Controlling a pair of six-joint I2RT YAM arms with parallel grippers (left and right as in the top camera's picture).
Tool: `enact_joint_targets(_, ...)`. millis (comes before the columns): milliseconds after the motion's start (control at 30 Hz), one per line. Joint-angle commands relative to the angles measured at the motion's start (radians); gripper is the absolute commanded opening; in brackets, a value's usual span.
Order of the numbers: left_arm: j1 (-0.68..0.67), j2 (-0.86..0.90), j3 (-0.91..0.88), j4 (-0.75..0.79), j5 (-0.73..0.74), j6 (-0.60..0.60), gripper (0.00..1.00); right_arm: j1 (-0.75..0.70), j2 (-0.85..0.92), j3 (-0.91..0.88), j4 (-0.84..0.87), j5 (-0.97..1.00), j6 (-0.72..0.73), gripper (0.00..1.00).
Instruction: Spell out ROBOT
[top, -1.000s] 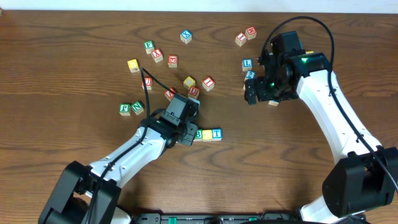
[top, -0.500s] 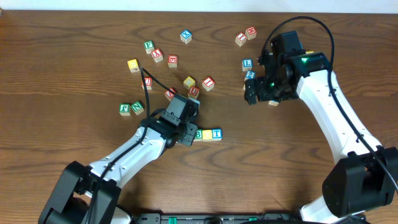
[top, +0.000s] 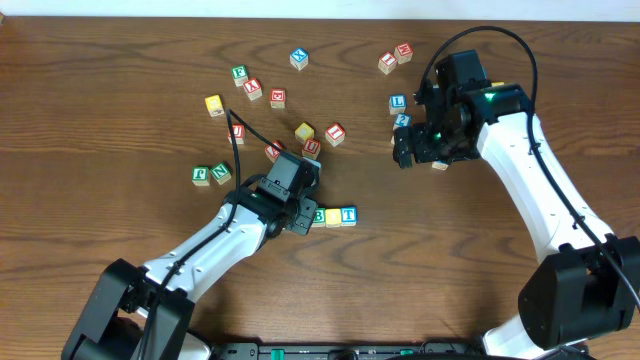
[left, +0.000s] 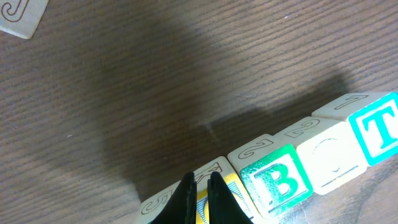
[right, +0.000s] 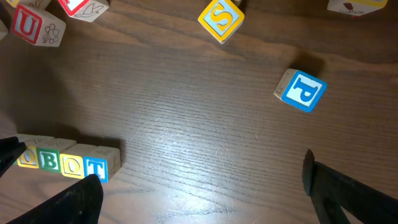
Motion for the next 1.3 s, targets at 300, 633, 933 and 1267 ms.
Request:
enact_joint_targets(300,0.005,0.012,0.004,-0.02,0.014,-0.005,0.07,0.003,-0.025,0.014,-0.002,0.004,-0.013,0.99)
enact_joint_targets(633,0.005,0.012,0.004,0.011,0.014,-0.005,0.07,0.003,-0.025,0.014,-0.002,0.004,-0.013,0.99)
enact_joint_targets(933,0.005,0.012,0.004,0.018,0.014,-0.005,0.07,0.003,-0.025,0.014,-0.001,0.005,-0.013,0.99)
enact_joint_targets(1267,0.005,0.012,0.004,0.075,0.014,-0.005,0.07,0.003,-0.025,0.014,0.003,0.005,-0.013,0.99)
